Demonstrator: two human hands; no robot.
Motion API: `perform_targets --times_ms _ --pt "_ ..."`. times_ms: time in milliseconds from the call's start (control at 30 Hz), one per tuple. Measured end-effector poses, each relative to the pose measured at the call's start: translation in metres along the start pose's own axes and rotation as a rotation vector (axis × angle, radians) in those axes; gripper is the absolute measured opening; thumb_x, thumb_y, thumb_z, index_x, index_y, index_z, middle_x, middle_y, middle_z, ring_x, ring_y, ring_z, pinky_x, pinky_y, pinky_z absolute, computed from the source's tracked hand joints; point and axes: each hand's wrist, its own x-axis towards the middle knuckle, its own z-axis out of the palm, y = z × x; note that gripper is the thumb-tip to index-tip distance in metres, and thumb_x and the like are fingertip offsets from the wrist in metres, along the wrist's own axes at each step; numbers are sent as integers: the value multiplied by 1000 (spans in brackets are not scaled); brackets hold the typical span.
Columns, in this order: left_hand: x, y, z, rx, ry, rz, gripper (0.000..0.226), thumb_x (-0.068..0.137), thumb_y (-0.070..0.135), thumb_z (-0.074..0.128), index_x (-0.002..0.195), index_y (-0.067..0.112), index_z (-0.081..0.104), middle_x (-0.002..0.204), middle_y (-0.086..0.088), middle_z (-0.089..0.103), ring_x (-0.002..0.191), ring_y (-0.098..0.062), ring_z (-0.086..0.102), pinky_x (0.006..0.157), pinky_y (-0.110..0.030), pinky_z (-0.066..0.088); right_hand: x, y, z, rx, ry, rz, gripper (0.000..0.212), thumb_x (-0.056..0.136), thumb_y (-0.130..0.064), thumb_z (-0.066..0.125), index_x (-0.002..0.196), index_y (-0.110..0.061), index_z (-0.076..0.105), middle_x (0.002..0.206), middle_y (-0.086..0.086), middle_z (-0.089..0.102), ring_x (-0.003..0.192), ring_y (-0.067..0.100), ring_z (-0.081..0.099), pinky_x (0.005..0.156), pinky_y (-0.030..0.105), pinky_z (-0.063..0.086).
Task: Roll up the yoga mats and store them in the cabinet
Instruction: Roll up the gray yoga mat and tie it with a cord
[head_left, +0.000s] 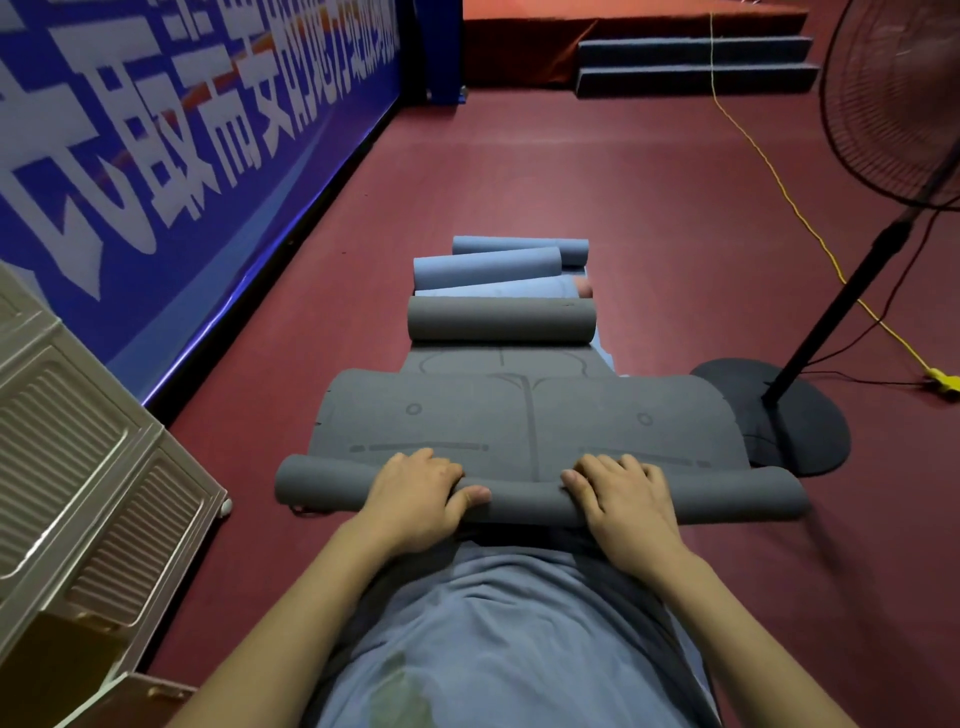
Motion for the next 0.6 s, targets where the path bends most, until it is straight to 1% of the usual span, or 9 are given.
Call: perform_targets --times_ms 67,133,233,333,400,433,500,567,600 --pt "7 -2 -6 -20 -70 -7 51 102 66 32 91 24 59 112 -5 69 113 -29 57 86 -42 39 3 1 -3 9 -29 -8 54 96 -63 10 88 -31 53 88 -9 60 90 20 51 83 37 29" --pt "9 -5 -8 -49 -81 -10 52 101 68 34 89 24 59 109 -8 68 109 -32 60 80 -42 39 4 2 -5 61 -33 -17 54 95 -66 11 83 -29 49 83 -10 57 88 19 49 82 37 29" --pt "6 -8 -10 -75 -86 11 54 99 71 32 83 24 55 103 -7 67 103 -31 62 73 -41 36 1 1 -11 124 -29 -45 56 91 -76 25 76 -26 45 77 -10 53 83 17 46 79 38 33" --pt "-10 -7 -13 -58 -81 40 66 87 80 16 78 24 50 96 -3 67 98 -28 62 72 -42 37 -10 1 -26 134 -63 -114 57 83 -84 41 77 -27 45 76 -11 51 81 16 45 75 38 36" --pt "-24 -4 -9 -66 -73 47 72 78 82 6 77 24 48 93 -2 67 96 -27 62 71 -42 36 -25 0 -33 136 -116 -140 56 81 -85 46 80 -29 46 78 -15 49 82 14 44 77 38 38" --pt "-31 -4 -4 -64 -72 51 74 76 83 5 79 24 49 94 -2 67 97 -27 62 72 -42 35 -34 -2 -33 125 -134 -144 56 80 -85 47 82 -29 48 79 -16 49 84 14 45 77 38 38" --pt "-44 -2 6 -83 -43 33 75 74 85 7 95 27 50 96 0 65 100 -26 62 75 -41 35 -52 -6 -27 111 -79 -143 53 78 -83 50 89 -31 51 82 -20 45 85 15 48 75 35 38" --pt "-47 -1 10 -150 1 6 68 75 86 14 109 35 41 95 2 64 99 -25 63 75 -40 35 -61 -6 -24 123 11 -119 51 78 -80 55 93 -31 50 82 -23 34 80 14 46 70 32 35" --pt "-45 -1 10 -185 6 5 64 76 86 17 111 37 37 93 3 63 98 -24 64 74 -39 35 -60 -5 -24 136 13 -103 51 79 -79 54 92 -31 47 81 -23 29 77 14 42 70 32 32"
